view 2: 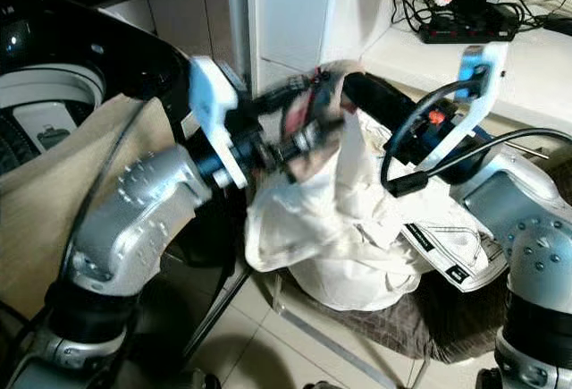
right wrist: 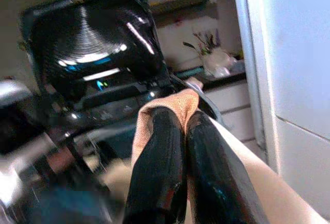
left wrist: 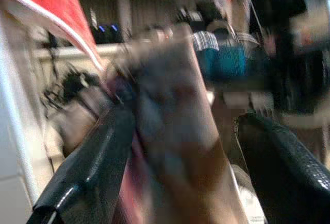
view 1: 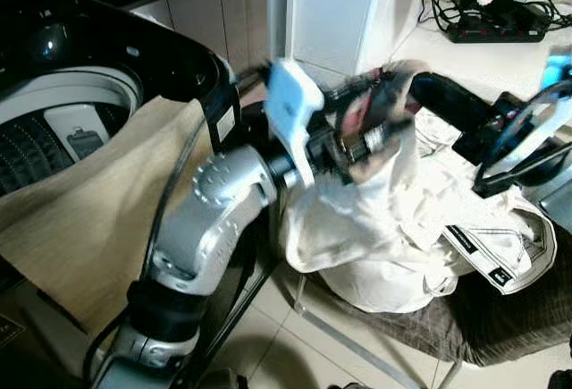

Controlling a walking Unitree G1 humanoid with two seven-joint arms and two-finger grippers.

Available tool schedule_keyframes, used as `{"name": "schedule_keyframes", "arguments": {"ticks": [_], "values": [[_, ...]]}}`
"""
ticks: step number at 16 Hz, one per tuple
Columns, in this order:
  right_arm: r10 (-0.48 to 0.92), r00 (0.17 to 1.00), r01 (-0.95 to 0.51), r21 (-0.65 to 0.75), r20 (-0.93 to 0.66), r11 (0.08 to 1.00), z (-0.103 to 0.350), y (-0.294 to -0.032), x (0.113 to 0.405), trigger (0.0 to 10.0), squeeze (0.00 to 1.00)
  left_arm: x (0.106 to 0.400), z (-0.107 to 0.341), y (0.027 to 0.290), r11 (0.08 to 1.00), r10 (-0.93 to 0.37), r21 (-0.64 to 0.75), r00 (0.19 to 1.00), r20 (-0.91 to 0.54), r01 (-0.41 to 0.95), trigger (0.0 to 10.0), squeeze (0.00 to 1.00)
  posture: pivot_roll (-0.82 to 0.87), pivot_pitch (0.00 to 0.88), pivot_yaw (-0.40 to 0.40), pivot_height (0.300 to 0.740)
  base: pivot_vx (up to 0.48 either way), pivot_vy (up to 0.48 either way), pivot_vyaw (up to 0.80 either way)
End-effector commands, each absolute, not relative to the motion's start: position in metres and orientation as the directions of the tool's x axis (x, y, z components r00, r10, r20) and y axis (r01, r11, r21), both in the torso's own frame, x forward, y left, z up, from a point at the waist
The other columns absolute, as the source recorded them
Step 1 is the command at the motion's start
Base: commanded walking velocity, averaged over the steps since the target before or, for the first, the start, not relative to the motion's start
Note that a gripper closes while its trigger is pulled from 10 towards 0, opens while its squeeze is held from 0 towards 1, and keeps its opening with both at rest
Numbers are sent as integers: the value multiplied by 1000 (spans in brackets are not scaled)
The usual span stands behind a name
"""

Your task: Clothes washing

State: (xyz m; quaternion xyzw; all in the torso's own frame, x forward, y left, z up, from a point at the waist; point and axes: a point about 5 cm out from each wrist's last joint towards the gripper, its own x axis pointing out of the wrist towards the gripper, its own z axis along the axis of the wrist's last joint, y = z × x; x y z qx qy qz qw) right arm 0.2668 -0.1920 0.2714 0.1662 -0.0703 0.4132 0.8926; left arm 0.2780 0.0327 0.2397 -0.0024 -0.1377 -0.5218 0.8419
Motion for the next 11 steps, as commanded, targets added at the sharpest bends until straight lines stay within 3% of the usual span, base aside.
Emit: {"name": "schedule_keyframes", "arguments": {"ticks": [1,5,8,9,10,11], "values": [[711,641,-767,226,289,600,278,-193,262,0,0,278,232,30,439,-893,169,409,186,882,10000,0,-107,0,8,740,0,0,0],[735,612,-791,222,293,571,280,-186,259,0,0,290,227,32,537,-844,234,517,143,811,10000,0,-104,0,6,740,0,0,0],[743,604,-797,220,289,562,281,-183,258,0,0,295,229,34,571,-821,230,545,169,788,10000,0,-103,0,3,740,0,0,0],[744,603,-797,221,286,561,281,-182,258,0,0,296,230,35,583,-812,220,554,185,782,4196,0,-104,0,2,740,0,0,0],[745,603,-798,221,284,561,280,-181,257,0,0,296,231,35,588,-808,214,557,191,780,0,0,-105,0,3,740,0,0,0],[746,603,-798,222,282,561,280,-180,257,0,0,297,231,36,590,-807,212,558,195,779,0,0,-106,0,4,740,0,0,0]]}}
